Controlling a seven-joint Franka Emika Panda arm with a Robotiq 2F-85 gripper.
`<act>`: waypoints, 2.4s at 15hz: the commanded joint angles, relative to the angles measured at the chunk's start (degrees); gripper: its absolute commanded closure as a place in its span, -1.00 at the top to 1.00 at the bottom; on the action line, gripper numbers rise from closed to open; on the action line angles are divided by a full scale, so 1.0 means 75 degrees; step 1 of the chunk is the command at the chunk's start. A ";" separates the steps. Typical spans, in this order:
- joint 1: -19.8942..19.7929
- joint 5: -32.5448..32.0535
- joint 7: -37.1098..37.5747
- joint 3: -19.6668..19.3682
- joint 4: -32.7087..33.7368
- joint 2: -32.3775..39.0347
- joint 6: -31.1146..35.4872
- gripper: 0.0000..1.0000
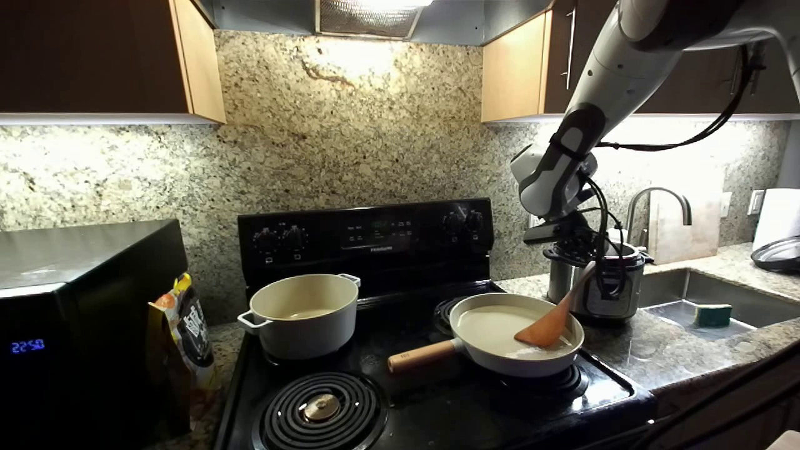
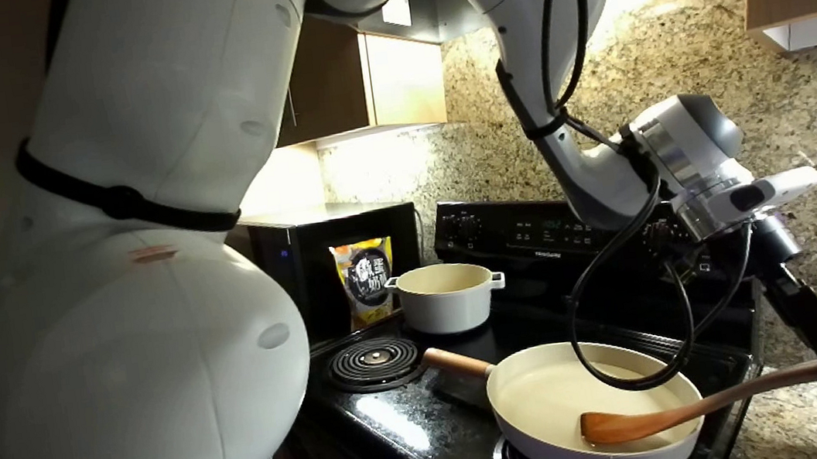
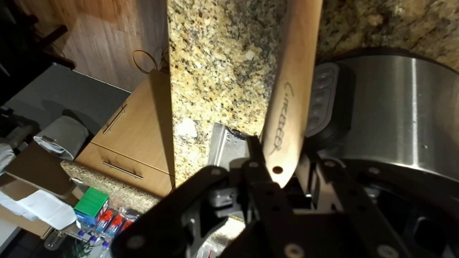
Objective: Stir the water in the pan with the spatula
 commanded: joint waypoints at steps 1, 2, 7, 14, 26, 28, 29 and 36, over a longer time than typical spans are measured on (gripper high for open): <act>-0.0113 0.0151 -0.0023 0.0012 0.0302 0.0058 -0.0066 -0.85; -0.0118 0.0154 -0.0028 0.0008 0.0398 0.0080 -0.0098 -0.85; -0.0105 0.0177 -0.0117 0.0044 0.0925 0.0177 -0.0294 -0.85; 0.0070 0.0040 -0.0030 0.0139 0.1467 0.0348 -0.0596 -0.85; 0.0736 -0.0266 0.0021 0.0408 0.1884 0.0620 -0.0744 -0.85; 0.0856 -0.0356 0.0073 0.0427 0.1771 0.0575 -0.0709 -0.85; 0.0921 -0.0412 0.0108 0.0440 0.1692 0.0523 -0.0704 -0.85; 0.1109 -0.0743 0.0339 0.0532 0.1063 0.0332 -0.0502 -0.85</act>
